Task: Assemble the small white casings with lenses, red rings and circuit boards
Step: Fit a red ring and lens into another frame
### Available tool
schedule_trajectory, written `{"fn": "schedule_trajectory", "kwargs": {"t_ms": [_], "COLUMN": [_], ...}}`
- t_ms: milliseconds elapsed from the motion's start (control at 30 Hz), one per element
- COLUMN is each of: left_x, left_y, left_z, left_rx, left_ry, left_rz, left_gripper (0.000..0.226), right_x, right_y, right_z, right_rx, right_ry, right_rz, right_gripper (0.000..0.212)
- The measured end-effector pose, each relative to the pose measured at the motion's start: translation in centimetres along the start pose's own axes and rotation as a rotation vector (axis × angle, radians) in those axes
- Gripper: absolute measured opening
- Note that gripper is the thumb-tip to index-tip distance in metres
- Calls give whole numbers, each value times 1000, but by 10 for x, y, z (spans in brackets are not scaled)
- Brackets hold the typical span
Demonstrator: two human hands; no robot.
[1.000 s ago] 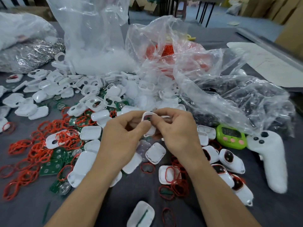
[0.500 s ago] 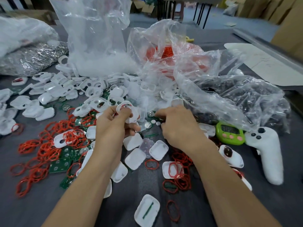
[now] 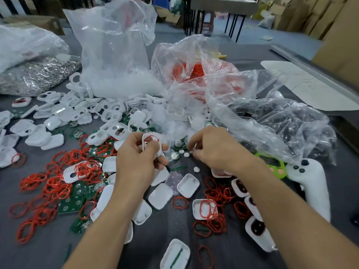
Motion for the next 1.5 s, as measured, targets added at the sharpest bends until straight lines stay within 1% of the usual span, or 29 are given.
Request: {"fn": "schedule_trajectory", "kwargs": {"t_ms": [33,67,100,167,200,233,300,333,367,400,433,467,500,533,567,600,667,733,800,933,1000,1067,1133,1267,1367,1400,1433,1467,1500], "left_x": [-1,-1,-2,-3,-3,-4,-6,-7,-7,-7,-7,-6,-5,-4,-3,-2,0,1,1,0,0,-1,-2,-4,-5,-5,-5,-5,-5], "left_y": [1,2,3,11,16,21,28,30,31,31,30,29,29,30,30,30,30,29,28,28,29,29,29,29,29,29,29,30,29], "left_z": [1,2,3,6,7,8,10,11,10,10,9,10,10,11,12,12,14,15,16,14,13,13,12,9,9,10,10,11,12], "left_rx": [16,29,39,64,56,31,-2,-15,-36,-63,-90,-113,-131,-143,-148,-148,-139,-130,-119,-87,-74,-57,-41,-32,-27,-22,-18,-13,-9], "left_ry": [14,23,27,22,13,-1,-33,-45,-54,-64,-76,-89,-104,-117,-128,-136,-145,-152,-159,-157,-158,-155,-152,-149,-144,-142,-140,-139,-139], "left_rz": [8,16,26,69,103,142,215,238,251,257,252,239,228,221,217,214,209,204,201,204,201,199,197,198,200,201,201,201,200], "left_gripper": [11,13,17,21,24,28,40,42,41,36,31,27,24,22,20,19,18,18,17,15,15,15,17,18,19,19,19,18,17], "right_x": [-1,-2,-2,-1,1,5,16,20,23,27,30,32,35,43,51,57,63,64,67,71,69,64,60,49,39,35,30,22,13], "right_y": [-10,-25,-44,-82,-95,-101,-94,-91,-92,-98,-105,-111,-112,-105,-92,-79,-62,-58,-57,-65,-67,-65,-64,-71,-73,-76,-82,-91,-98], "right_z": [-6,-13,-21,-40,-49,-56,-64,-67,-72,-81,-96,-110,-116,-117,-114,-110,-102,-95,-100,-116,-123,-131,-133,-121,-110,-107,-104,-100,-94], "right_rx": [133,240,297,297,279,275,300,335,408,512,564,512,366,217,122,77,102,176,175,-164,-212,-167,-117,-147,-155,-140,-110,-49,70], "right_ry": [16,27,29,49,76,107,149,155,164,213,295,386,450,462,431,390,311,253,246,301,306,322,336,291,255,258,262,263,240], "right_rz": [-11,-69,-177,-410,-469,-449,-227,-161,-187,-293,-446,-579,-584,-470,-323,-192,-25,23,5,-168,-185,-169,-168,-269,-237,-258,-330,-451,-583], "right_gripper": [21,21,21,19,20,22,25,26,27,26,24,21,21,24,29,33,35,37,40,24,28,37,41,37,31,26,21,18,16]}}
Point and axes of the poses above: each hand's wrist, its own x-axis towards the middle knuckle, its own y-axis out of the palm, z = x × y, the point moved 6 cm from there along x, towards the middle knuckle, and after that the axes turned 2 degrees about z, right-handed, at the moved point
